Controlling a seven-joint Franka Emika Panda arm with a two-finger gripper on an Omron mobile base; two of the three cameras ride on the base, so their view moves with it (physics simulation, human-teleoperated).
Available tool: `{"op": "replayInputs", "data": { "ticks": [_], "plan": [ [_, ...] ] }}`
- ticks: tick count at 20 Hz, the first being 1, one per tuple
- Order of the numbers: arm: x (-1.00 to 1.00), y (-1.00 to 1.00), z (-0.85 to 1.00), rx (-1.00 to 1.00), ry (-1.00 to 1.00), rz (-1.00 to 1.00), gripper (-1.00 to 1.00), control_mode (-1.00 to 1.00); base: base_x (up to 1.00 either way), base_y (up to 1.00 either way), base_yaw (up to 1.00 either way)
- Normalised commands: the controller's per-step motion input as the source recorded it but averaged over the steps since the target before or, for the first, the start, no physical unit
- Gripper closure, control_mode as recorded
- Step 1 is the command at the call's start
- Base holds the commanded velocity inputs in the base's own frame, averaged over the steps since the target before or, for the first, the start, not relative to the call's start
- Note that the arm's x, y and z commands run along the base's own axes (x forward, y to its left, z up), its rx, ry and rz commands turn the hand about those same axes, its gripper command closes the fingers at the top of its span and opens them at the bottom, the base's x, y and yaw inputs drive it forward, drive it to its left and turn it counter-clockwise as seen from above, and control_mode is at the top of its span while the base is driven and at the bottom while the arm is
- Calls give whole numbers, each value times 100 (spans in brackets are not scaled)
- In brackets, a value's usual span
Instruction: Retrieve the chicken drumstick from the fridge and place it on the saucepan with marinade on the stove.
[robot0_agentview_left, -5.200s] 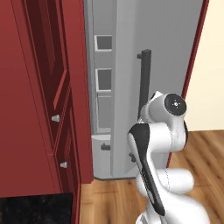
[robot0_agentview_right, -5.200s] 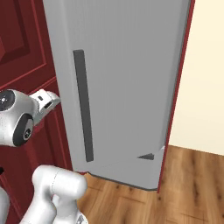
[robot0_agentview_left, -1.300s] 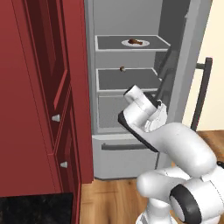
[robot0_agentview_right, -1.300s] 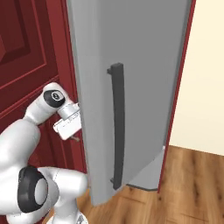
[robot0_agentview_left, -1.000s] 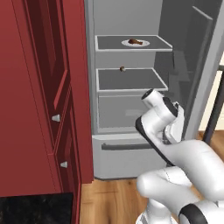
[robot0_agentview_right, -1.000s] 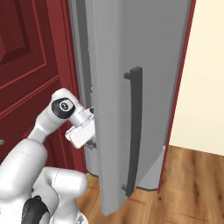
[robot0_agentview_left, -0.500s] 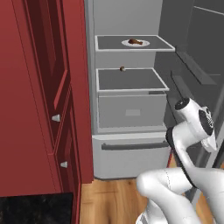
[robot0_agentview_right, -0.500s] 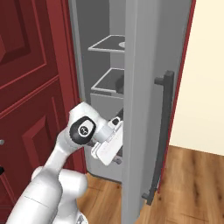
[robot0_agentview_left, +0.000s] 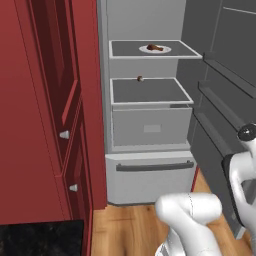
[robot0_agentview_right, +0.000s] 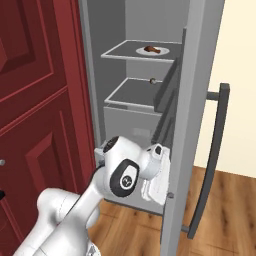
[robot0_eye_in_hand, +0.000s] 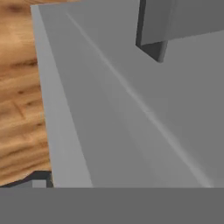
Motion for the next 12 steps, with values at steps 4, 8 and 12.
{"op": "replayInputs", "data": {
  "ticks": [4,8,12],
  "plan": [
    [-5,-45,33,0,0,20,-100,-100,0,0,0],
    [-16,11,43,-7,-2,2,-100,-100,0,0,0],
    [0,18,93,0,4,-3,-100,-100,0,0,0]
  ]
}}
